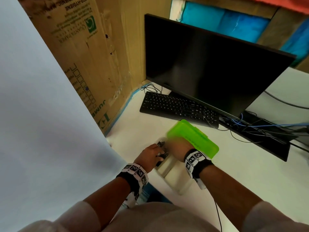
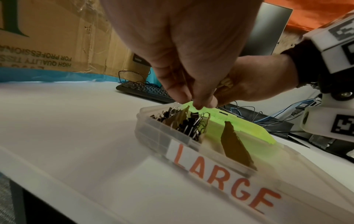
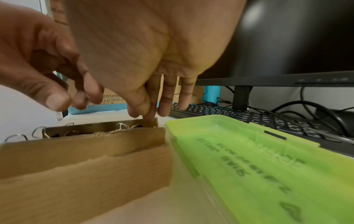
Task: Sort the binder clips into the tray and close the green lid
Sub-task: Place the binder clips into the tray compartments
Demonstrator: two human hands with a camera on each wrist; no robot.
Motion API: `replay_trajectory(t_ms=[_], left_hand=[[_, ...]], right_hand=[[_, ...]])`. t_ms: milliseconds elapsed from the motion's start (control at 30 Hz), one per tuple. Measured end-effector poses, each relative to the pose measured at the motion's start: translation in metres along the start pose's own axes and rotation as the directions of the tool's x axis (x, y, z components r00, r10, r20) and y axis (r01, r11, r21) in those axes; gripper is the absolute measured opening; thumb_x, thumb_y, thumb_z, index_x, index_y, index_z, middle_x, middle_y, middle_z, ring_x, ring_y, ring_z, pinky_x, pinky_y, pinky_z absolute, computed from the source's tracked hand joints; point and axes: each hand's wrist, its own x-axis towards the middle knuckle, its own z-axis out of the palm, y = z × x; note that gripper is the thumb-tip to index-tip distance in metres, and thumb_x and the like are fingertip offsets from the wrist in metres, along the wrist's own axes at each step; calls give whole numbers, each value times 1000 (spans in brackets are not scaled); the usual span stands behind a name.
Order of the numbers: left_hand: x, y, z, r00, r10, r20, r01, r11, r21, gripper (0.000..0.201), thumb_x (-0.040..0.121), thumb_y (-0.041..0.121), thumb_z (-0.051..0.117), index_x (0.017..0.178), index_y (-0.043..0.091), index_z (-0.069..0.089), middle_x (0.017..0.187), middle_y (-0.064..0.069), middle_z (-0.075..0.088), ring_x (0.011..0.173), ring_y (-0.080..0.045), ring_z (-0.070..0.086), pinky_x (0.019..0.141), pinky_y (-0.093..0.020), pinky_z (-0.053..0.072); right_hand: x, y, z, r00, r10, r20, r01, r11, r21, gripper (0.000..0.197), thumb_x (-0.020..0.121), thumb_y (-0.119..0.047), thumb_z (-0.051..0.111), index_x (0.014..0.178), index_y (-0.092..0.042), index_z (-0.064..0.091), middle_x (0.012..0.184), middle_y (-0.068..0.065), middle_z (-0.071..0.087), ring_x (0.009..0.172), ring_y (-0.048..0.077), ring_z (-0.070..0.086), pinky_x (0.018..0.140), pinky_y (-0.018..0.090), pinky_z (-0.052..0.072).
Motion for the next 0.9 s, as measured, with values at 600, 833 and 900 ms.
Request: replay_trajectory(t_ms=[600,833,900], left_hand=[[39,179,157,820,452,351,-475,880,-25,17,87,9,60,102,10,66,107,-8,62,99,-22,60,91,-23,43],[18,238,243,615,334,714,-511,858,39,78,71,28,79,136,25,36,136,6,37,123,-12,42,106,-32,38],[10,248,265,559,315,767,-532,846,40,98,65,28,83,143,26,24,143,4,28,129,-16,37,109,-34,36]], right_hand=[[-247,108,68,822,548,-156,-492,821,291,36,87,-6,45,117,-19,61,116,5,64,106,26,53,88,36,44],[-399,129,109,538,825,-172,-685,547,480,29,84,-7,52,102,-21,70,107,3,69,101,22,60,91,36,50],[-430,123,116,488,869,-76,-704,444,555,22,87,-23,56,106,-27,65,114,-3,65,102,17,61,90,29,49]])
